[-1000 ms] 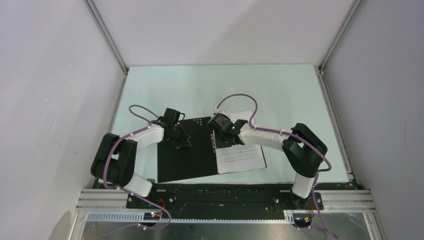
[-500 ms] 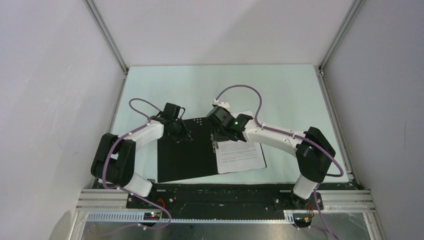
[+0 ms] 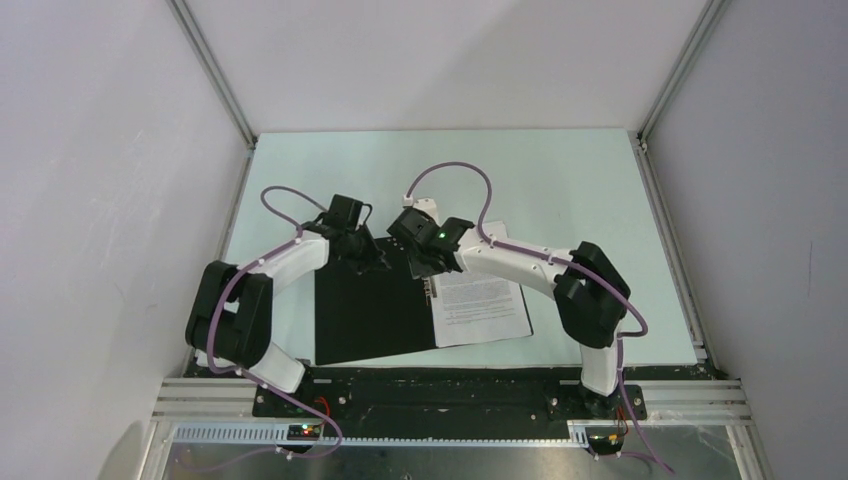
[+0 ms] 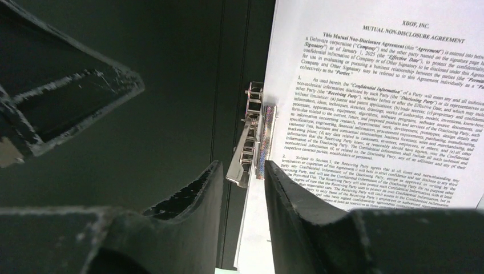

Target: Put the files into the folder

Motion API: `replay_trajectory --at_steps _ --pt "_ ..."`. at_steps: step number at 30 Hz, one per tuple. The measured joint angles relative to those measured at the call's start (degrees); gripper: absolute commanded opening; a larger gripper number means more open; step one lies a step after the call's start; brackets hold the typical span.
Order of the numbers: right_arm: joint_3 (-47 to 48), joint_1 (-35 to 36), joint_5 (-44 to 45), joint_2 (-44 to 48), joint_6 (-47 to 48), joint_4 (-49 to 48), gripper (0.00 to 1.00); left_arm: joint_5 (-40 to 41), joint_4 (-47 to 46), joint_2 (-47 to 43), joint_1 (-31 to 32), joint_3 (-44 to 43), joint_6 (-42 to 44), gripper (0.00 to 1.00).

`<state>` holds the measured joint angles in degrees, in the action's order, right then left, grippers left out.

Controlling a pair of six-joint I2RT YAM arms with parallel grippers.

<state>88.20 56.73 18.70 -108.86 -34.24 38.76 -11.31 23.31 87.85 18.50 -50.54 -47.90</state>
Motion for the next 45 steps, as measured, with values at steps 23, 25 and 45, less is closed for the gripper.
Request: replay_trajectory --at_steps 23,25,45 --pt "-1.2 1.1 -0.7 -1.4 -0.5 1.2 0.13 -7.7 -0.1 14.1 3.2 -13.4 0.0 0.13" --pt "-1.7 1.6 -1.2 -1.4 -0.7 1.2 0.11 -8.6 0.0 14.8 3.5 -13.7 0.0 0.13" --pt "-5.9 2.3 -2.1 -1.3 -3.8 0.3 0.05 -10.4 -0.3 18.7 5.9 -13.7 0.0 0.13"
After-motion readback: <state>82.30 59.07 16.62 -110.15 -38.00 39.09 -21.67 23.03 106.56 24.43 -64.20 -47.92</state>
